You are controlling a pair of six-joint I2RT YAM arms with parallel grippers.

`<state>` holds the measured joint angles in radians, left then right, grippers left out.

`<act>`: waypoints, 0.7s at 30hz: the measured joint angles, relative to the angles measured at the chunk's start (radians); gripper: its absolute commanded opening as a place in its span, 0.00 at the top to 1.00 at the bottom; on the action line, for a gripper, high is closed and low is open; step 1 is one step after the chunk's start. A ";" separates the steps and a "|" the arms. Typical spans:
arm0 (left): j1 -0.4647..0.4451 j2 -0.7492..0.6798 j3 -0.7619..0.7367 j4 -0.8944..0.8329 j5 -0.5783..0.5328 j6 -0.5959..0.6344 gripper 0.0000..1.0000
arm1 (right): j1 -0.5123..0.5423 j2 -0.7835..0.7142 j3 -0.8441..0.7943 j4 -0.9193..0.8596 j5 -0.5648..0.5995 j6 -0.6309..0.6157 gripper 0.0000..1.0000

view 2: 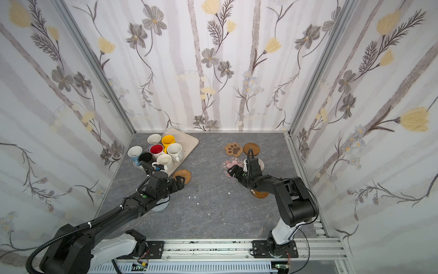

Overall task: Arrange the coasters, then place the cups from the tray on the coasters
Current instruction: 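Move the left gripper over the woven rattan coaster beside the tray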

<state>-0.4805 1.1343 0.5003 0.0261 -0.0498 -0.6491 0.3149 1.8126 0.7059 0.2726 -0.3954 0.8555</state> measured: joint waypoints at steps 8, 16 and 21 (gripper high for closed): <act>0.004 0.166 0.098 -0.016 -0.027 0.048 0.32 | 0.082 -0.130 -0.025 0.013 -0.080 -0.039 0.10; 0.005 0.325 0.221 -0.051 -0.043 0.082 0.43 | 0.108 -0.244 -0.038 0.015 -0.146 -0.108 0.11; 0.006 0.418 0.283 -0.076 -0.047 0.100 0.44 | 0.103 -0.323 -0.060 0.018 -0.148 -0.161 0.10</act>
<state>-0.4740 1.5520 0.7830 -0.0498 -0.0971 -0.5491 0.4175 1.4891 0.6464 0.2901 -0.5434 0.6941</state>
